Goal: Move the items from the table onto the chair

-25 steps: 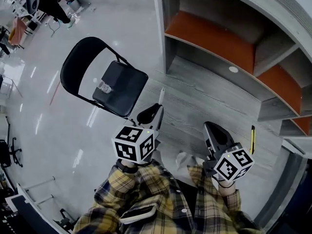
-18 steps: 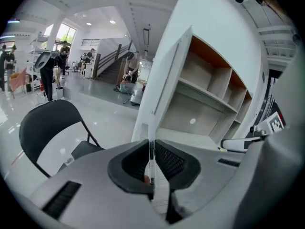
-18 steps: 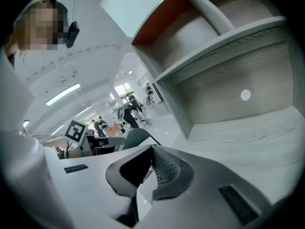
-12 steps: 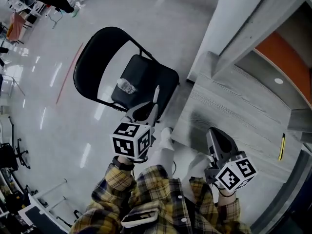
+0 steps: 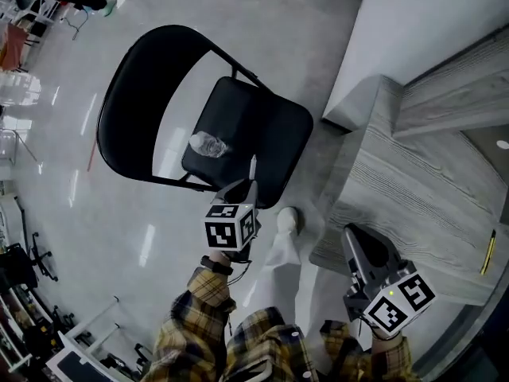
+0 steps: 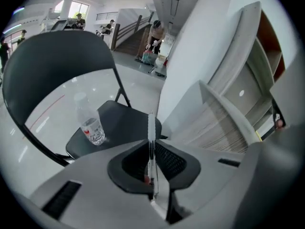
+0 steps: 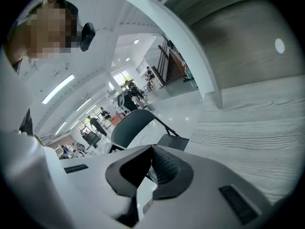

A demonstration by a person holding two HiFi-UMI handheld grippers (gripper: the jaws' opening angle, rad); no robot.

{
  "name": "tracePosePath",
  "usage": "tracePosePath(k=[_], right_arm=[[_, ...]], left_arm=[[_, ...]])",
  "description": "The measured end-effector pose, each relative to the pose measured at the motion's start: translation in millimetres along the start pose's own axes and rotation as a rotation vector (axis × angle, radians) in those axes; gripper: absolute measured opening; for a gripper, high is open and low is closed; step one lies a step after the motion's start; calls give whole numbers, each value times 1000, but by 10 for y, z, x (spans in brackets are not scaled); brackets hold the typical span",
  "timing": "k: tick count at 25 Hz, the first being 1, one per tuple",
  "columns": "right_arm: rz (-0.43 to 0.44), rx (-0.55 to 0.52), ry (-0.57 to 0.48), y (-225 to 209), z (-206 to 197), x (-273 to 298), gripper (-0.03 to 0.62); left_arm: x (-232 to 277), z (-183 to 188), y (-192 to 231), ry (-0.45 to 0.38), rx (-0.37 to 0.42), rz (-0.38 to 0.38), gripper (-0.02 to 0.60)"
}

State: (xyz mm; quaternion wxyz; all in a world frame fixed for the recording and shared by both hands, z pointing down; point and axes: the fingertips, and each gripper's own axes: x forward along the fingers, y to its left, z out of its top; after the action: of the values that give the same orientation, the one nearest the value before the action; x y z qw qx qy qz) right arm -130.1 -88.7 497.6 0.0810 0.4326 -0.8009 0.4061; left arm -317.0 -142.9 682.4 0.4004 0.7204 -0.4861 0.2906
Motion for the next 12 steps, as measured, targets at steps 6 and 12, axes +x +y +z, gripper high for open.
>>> tracePosePath(k=[6,12], right_arm=[[-2,23,21,-180,-102,311,17],[7,40,20,-206,-126,480,17]], left_arm=[[759,-481,441,102,-40,54,43],[1240,-737,728,193,-65,106,44]])
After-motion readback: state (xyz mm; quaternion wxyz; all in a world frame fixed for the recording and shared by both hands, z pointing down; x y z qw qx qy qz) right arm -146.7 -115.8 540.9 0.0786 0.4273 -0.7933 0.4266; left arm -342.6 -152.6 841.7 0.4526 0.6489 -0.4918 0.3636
